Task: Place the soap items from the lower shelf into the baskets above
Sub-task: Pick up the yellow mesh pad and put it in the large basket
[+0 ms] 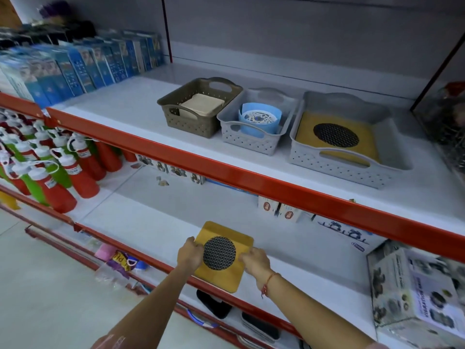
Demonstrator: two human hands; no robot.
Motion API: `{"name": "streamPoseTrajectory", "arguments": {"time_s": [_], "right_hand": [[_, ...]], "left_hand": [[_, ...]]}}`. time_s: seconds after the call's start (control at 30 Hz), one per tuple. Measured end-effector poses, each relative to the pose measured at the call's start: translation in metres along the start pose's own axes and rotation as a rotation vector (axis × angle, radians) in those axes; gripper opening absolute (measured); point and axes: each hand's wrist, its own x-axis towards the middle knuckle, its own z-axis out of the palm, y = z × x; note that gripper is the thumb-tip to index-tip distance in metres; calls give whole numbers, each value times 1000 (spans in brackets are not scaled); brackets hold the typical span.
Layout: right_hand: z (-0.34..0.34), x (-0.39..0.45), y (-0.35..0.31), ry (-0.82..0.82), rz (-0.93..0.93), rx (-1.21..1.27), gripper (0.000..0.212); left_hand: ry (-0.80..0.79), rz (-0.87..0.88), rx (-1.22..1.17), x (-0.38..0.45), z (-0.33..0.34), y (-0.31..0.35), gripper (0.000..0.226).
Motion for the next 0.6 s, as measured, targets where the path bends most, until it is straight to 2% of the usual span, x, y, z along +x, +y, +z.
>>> {"name": "streamPoseTrajectory", "arguments": {"time_s": [0.17,0.27,0.33,0.4,0.6], "right_hand": [[1,-7,-6,5,87,184,14],[-1,-10,-12,7,88,258,36],[-3,-12,-14,19,46,275,50],[-5,-15,-16,29,-15,275,55],[-3,-39,-30,28,-130,242,65]], "left_hand": [[-3,-58,-110,-1,-4,5,55],[14,-100,-217,0,-13,7,56],[30,-84,-273,1,-19,7,57],[40,-68,-358,0,-26,7,56],[115,14,-554,-15,-49,-1,33]]}}
